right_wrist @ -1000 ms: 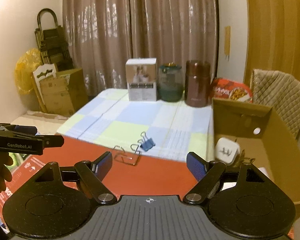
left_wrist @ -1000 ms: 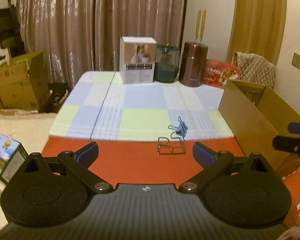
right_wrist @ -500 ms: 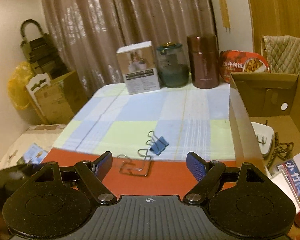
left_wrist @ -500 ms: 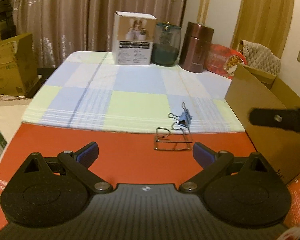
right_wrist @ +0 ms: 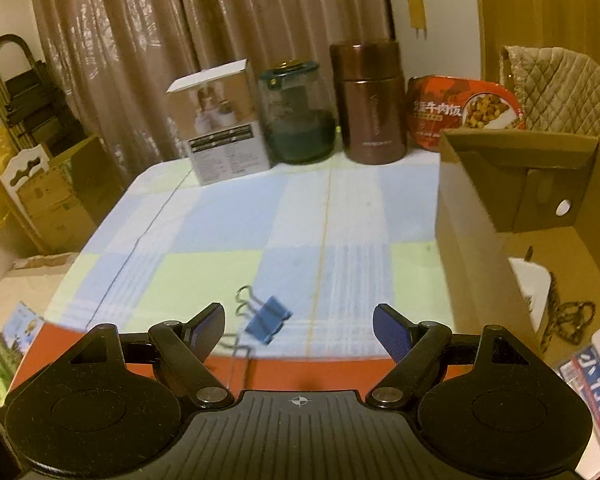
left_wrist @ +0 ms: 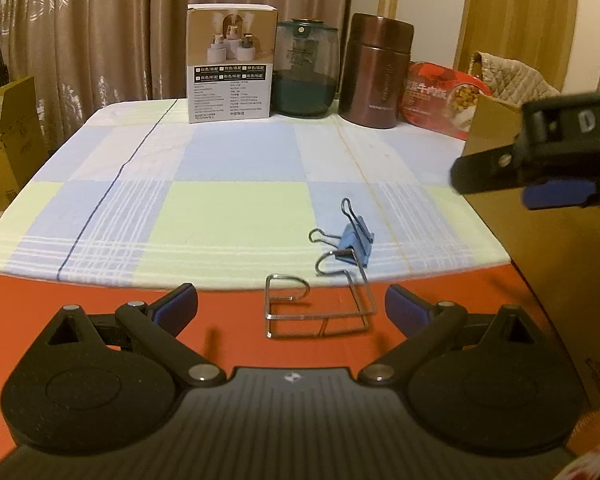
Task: Organize rigid objects
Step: 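Grasp the metal wire stand with the left tool while the right tool grasps the blue binder clip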
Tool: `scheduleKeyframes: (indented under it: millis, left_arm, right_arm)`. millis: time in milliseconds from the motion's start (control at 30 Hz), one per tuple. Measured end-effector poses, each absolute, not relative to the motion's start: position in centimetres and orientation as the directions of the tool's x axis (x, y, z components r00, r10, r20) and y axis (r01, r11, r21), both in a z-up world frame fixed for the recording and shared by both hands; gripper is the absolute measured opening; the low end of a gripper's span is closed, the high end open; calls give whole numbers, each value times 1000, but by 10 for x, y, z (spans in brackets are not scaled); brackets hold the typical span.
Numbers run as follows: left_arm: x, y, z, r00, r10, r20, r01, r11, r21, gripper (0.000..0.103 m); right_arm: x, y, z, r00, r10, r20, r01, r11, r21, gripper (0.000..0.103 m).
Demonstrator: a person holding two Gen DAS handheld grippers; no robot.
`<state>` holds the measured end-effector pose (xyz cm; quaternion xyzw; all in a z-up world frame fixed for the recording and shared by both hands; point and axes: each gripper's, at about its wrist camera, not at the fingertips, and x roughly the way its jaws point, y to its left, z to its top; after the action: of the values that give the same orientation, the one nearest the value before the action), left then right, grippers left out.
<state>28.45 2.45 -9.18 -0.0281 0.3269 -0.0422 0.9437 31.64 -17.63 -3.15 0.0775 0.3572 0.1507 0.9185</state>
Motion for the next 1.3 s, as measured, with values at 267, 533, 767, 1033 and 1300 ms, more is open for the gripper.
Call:
scheduleKeyframes:
  millis: [267,533,767,1033,1300]
  left_arm:
    - [310,8,-109,768,-75,-636,65,997,-40,85]
    - [309,21,-108,740,-87,-667,70,996,-52,65]
    - [299,52,-76,755,-64,-652,72,997,-15,65]
    - [285,95,-63,761,-26,-648,-25,997,-69,65]
    - [293,100,-64,784,-52,-619,-3,996,-87,65]
  right_arm:
    - [322,-180,-30,705,321,-633,-211,946,245,78]
    - [322,-173,-33,695,324,-641,-228,946,231,78]
    - [319,-170,-36,695,328,-639,-240,945,224,78]
    - [317,-146,-53,699,348,-624,-319,934,163,78]
    - [333,-128,-82,711,360,-604,-389,917,88,78]
